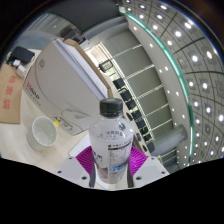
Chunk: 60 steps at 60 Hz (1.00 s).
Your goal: Pour water
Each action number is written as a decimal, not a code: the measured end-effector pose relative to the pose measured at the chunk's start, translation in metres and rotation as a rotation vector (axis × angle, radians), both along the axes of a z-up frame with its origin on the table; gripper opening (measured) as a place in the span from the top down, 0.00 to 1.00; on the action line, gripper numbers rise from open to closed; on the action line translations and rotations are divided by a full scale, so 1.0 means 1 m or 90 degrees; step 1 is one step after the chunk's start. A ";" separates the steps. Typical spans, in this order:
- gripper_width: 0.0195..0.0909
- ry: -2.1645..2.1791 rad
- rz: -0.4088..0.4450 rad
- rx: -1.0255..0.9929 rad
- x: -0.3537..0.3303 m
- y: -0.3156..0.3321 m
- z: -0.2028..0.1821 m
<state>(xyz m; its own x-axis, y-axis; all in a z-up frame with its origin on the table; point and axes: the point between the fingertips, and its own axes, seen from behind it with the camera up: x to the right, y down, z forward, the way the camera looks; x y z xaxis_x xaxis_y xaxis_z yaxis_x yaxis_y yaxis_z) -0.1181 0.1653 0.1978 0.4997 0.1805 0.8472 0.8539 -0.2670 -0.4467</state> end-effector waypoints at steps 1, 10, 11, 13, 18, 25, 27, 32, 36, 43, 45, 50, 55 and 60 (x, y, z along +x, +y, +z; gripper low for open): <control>0.66 0.034 0.004 0.004 -0.001 -0.001 0.002; 0.67 0.280 0.020 0.007 0.003 -0.008 -0.005; 0.67 0.303 0.018 0.006 0.004 -0.008 -0.007; 0.66 0.347 0.014 -0.001 0.006 -0.008 -0.015; 0.67 0.452 0.004 -0.030 0.013 -0.009 -0.040; 0.67 0.535 -0.005 -0.060 0.018 -0.007 -0.076; 0.67 0.551 -0.008 -0.070 0.019 -0.007 -0.086; 0.66 0.598 -0.022 -0.096 0.023 -0.006 -0.111; 0.66 0.625 -0.031 -0.109 0.027 -0.005 -0.127; 0.65 0.656 -0.028 -0.109 0.032 -0.006 -0.143; 0.64 0.657 -0.020 -0.106 0.032 -0.006 -0.142; 0.58 0.658 -0.012 -0.102 0.032 -0.008 -0.141; 0.49 0.652 -0.011 -0.104 0.033 -0.009 -0.142; 0.10 0.632 -0.035 -0.149 0.035 -0.015 -0.157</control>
<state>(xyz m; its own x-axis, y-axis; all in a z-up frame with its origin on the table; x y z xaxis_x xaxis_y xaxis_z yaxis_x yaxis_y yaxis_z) -0.0835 0.1501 0.0412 0.9698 0.2440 -0.0069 0.1109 -0.4657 -0.8779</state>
